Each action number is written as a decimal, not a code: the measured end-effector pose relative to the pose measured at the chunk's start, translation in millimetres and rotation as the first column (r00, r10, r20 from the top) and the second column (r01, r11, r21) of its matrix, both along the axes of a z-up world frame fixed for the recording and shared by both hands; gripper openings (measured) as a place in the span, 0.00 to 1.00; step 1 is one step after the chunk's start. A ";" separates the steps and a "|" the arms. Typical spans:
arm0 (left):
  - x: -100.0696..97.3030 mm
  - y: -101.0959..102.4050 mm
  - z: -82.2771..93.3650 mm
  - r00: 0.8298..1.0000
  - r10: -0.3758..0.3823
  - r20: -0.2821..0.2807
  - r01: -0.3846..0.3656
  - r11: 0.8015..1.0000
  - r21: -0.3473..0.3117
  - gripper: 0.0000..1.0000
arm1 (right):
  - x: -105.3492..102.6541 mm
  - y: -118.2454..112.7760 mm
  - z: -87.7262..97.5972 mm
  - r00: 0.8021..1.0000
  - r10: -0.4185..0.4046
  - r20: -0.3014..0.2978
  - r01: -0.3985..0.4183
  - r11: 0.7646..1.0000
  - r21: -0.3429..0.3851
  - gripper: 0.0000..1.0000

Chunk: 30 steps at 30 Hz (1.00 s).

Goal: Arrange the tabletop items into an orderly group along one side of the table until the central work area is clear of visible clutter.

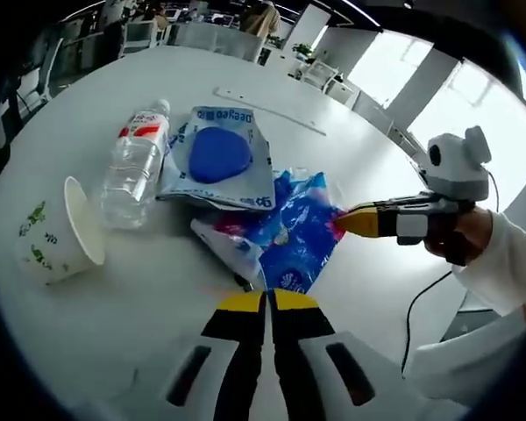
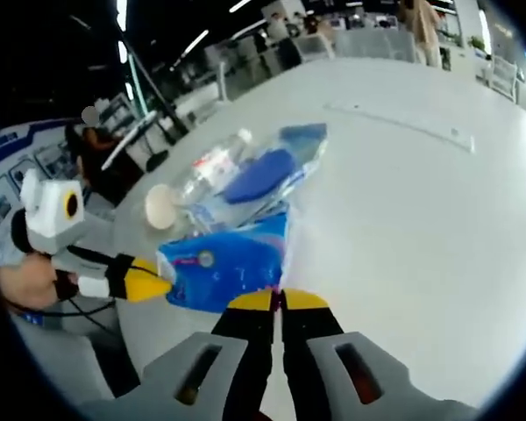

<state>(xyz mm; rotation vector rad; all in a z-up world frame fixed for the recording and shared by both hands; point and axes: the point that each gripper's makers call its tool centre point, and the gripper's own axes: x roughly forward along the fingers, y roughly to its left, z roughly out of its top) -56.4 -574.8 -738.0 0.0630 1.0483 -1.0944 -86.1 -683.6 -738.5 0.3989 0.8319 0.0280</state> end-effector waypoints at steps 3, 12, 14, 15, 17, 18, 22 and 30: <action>-0.4 1.8 1.0 1.000 0.008 -0.005 -0.008 1.000 -0.001 0.00 | -2.9 3.0 4.6 1.000 0.002 0.012 -0.002 1.000 0.006 0.00; -9.7 4.2 10.5 1.000 -0.005 -0.005 0.005 1.000 -0.008 0.00 | -14.5 6.0 18.3 0.997 -0.043 0.059 0.040 0.998 0.040 0.00; -12.8 4.4 11.8 1.000 -0.012 -0.006 0.012 1.000 -0.006 0.00 | -17.5 6.8 20.1 0.997 -0.046 0.064 0.044 0.998 0.042 0.00; -14.1 4.6 12.3 1.000 -0.017 -0.005 0.017 1.000 -0.005 0.00 | -19.9 7.6 21.4 0.997 -0.049 0.068 0.046 0.998 0.043 0.00; -16.1 5.5 12.7 1.000 -0.023 -0.007 0.023 1.000 0.000 0.00 | -23.5 8.8 22.3 0.996 -0.050 0.072 0.047 0.998 0.044 0.00; -17.1 5.8 12.9 1.000 -0.025 -0.009 0.025 1.000 0.001 0.00 | -26.6 9.7 23.0 0.996 -0.054 0.074 0.051 0.998 0.045 0.00; -24.2 7.4 12.8 0.999 -0.040 -0.020 0.040 0.999 0.006 0.00 | -37.8 12.5 25.8 0.994 -0.076 0.081 0.071 0.996 0.060 0.00; -39.8 8.0 14.6 0.996 -0.084 -0.041 0.084 0.996 -0.003 0.00 | -61.4 17.3 29.6 0.992 -0.098 0.083 0.091 0.993 0.077 0.00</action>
